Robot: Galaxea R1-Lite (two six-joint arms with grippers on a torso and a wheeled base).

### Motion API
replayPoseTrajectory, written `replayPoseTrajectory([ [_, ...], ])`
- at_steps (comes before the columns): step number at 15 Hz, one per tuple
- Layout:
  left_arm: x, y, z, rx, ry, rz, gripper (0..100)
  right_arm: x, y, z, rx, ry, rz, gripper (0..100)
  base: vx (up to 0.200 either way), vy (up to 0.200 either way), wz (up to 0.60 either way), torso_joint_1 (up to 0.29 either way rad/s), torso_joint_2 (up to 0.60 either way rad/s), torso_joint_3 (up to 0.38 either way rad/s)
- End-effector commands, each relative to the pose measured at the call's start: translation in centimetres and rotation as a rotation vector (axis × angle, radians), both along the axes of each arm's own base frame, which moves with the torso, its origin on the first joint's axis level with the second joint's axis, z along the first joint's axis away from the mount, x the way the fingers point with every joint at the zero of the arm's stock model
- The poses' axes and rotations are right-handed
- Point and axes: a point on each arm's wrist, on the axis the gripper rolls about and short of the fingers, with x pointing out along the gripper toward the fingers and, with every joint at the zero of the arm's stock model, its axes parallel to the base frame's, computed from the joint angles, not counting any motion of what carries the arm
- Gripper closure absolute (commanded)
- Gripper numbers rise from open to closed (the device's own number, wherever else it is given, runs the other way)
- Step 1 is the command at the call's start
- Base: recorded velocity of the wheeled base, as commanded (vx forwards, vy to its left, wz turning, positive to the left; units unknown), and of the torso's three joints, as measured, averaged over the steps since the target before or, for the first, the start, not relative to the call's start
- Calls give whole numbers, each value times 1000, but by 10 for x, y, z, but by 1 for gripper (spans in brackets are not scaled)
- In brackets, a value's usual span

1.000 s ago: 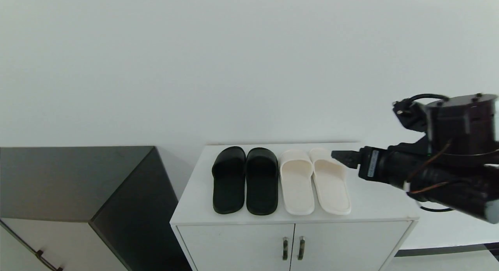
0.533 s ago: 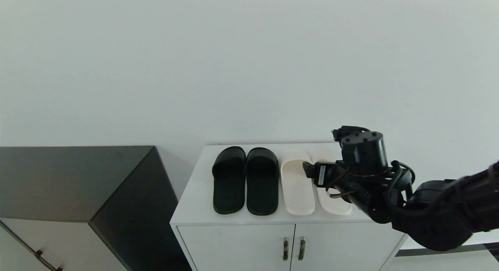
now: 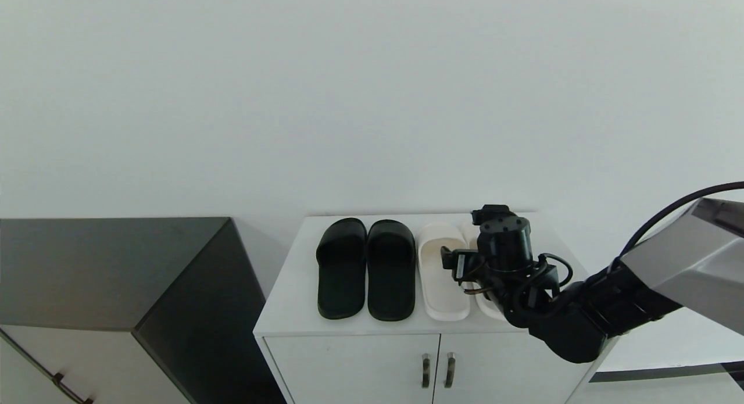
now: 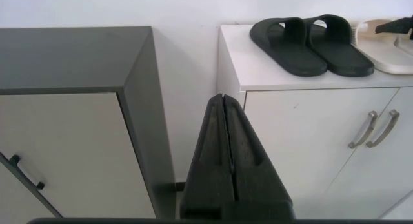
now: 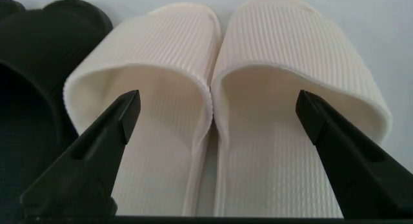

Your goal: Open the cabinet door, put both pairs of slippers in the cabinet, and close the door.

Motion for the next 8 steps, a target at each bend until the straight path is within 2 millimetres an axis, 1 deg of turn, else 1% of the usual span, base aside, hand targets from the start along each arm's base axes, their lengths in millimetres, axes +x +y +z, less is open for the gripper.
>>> replayPoseTrajectory([
  [1, 0, 0, 0, 0, 0, 1, 100, 10, 1, -8, -11, 3, -11, 0, 0, 0, 0, 0, 0, 0],
  [6, 0, 0, 0, 0, 0, 1, 100, 26, 8, -6, -26, -35, -11, 0, 0, 0, 0, 0, 0, 0],
  [8, 0, 0, 0, 0, 0, 1, 100, 34, 11, -9, -40, -43, -10, 0, 0, 0, 0, 0, 0, 0],
])
